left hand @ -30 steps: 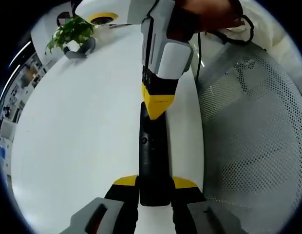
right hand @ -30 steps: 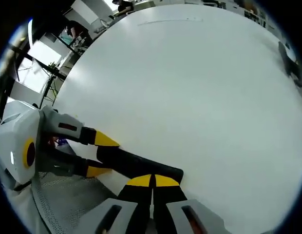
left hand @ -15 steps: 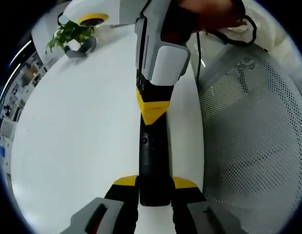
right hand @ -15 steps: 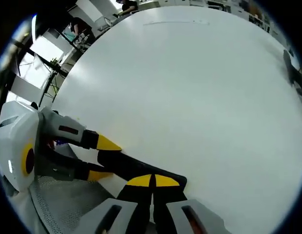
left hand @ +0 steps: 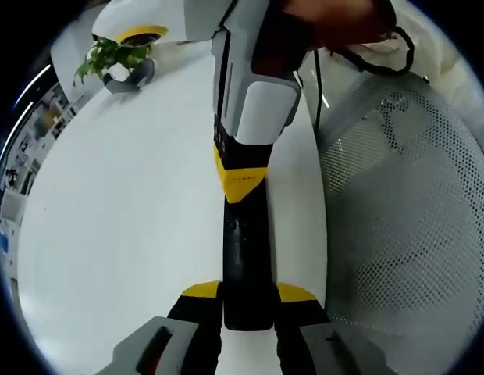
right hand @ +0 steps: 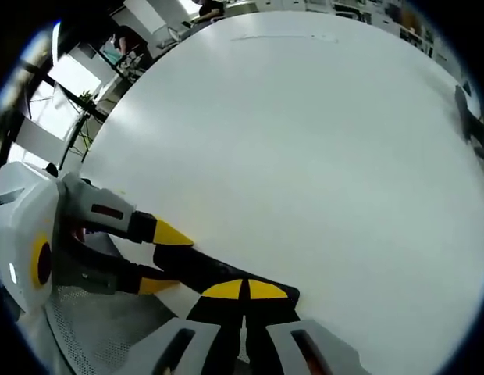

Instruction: Press the specified remote control buttons in sequence, fully releasing each button before pressing the next.

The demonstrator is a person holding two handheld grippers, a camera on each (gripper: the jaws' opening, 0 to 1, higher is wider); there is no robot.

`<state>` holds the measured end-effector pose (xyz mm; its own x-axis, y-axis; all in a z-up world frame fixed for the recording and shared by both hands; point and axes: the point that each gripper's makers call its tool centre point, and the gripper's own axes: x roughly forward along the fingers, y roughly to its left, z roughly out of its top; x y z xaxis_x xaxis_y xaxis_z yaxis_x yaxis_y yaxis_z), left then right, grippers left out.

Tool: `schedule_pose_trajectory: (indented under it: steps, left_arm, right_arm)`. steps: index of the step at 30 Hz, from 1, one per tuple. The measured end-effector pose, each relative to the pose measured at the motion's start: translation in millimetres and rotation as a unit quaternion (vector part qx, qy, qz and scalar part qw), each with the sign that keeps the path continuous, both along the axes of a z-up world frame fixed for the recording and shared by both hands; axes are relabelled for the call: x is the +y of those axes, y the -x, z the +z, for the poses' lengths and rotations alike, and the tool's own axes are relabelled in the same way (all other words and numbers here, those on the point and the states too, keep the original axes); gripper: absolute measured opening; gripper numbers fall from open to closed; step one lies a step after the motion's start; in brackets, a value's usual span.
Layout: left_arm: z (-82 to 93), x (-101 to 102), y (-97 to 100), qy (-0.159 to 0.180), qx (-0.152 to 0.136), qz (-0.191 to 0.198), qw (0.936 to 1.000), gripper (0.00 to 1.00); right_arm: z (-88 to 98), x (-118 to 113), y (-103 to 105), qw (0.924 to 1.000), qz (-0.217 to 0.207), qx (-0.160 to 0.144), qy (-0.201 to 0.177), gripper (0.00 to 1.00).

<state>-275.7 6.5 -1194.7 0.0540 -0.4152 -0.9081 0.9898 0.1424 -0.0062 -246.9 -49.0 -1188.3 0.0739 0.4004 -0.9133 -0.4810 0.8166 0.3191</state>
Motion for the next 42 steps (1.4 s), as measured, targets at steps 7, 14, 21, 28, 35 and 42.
schedule_pose_trajectory:
  steps: [7,14,21,28,35,42]
  left_arm:
    - [-0.3,0,-0.1,0.002,0.0,-0.001,1.0,0.24]
    - [-0.3,0,-0.2,0.001,-0.002,0.0,1.0,0.24]
    - [-0.3,-1,-0.2,0.0,-0.003,0.001,1.0,0.24]
    - [-0.1,-1,-0.2,0.006,-0.003,0.005,1.0,0.24]
    - [0.0,-1,0.3,0.004,-0.004,0.006,1.0,0.24]
    - [0.0,-1,0.2,0.005,-0.004,0.007,1.0,0.24]
  right_arm:
    - [-1.1,1,-1,1.0,0.005,-0.006,0.006,0.0]
    - [-1.7,1,-2,0.9999,0.005,-0.003,0.014,0.0]
    - [0.6,1,0,0.9997,0.013,-0.015,0.015,0.0]
    - [3.1,4,6,0.9999,0.01,0.002,0.0,0.0]
    - [5.8,7,11,0.9998,0.015,0.011,-0.006,0.0]
    - [1.7,10,14,0.9996,0.023,0.018,-0.004,0.0]
